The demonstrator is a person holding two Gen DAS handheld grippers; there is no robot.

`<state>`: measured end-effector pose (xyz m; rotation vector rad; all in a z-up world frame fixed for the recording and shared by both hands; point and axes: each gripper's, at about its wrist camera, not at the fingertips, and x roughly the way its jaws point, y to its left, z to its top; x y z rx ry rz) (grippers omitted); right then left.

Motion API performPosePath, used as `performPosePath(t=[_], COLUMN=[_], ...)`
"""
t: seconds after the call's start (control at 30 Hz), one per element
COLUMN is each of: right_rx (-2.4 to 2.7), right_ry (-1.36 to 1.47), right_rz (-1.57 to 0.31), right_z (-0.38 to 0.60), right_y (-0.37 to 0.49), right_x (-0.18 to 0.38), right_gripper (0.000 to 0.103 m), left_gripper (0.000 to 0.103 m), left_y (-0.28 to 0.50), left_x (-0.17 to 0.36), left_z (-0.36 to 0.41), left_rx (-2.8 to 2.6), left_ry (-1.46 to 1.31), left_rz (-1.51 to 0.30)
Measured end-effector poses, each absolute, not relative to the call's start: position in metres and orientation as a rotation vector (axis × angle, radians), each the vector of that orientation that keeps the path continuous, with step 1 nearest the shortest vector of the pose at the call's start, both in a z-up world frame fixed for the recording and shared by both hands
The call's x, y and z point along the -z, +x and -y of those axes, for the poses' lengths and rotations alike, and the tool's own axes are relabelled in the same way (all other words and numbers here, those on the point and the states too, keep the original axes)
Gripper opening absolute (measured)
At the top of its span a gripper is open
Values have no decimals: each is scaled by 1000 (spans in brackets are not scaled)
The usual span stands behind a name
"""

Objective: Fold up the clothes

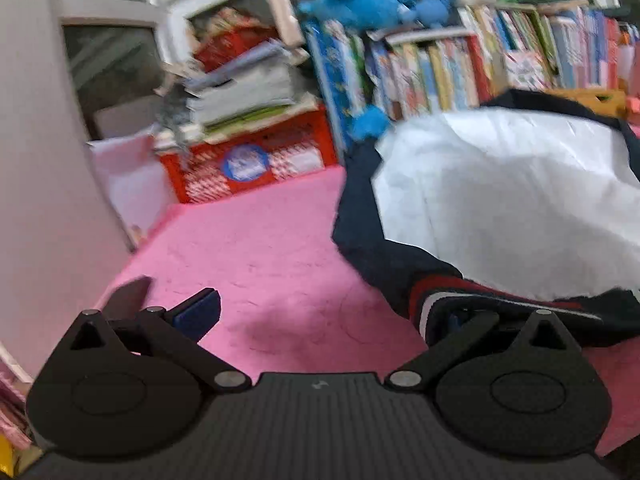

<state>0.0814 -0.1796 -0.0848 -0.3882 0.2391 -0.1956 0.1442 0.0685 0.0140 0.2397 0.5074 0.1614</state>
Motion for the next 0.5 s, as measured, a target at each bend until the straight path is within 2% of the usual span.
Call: performPosePath(t=[0.13,0.23,0.37,0.5], right_rx=[303,324,246,193], right_ry=[-304,-185,-83,-133], right_rz=[-286,-325,-357,-444], right_z=[228,271,297,310], right_y=[71,58,31,5], right_x=[72,59,39,33], right_gripper=[103,103,103,103], left_gripper=[103,103,103,103], left_y=[126,116,77,45], left_x=[-29,-29,-25,-15], left_z=[-89,-108,-95,-96], left_rx=[-233,-47,-82,65], left_ry=[241,85,248,269], left_rz=[-460,-575,-548,-650])
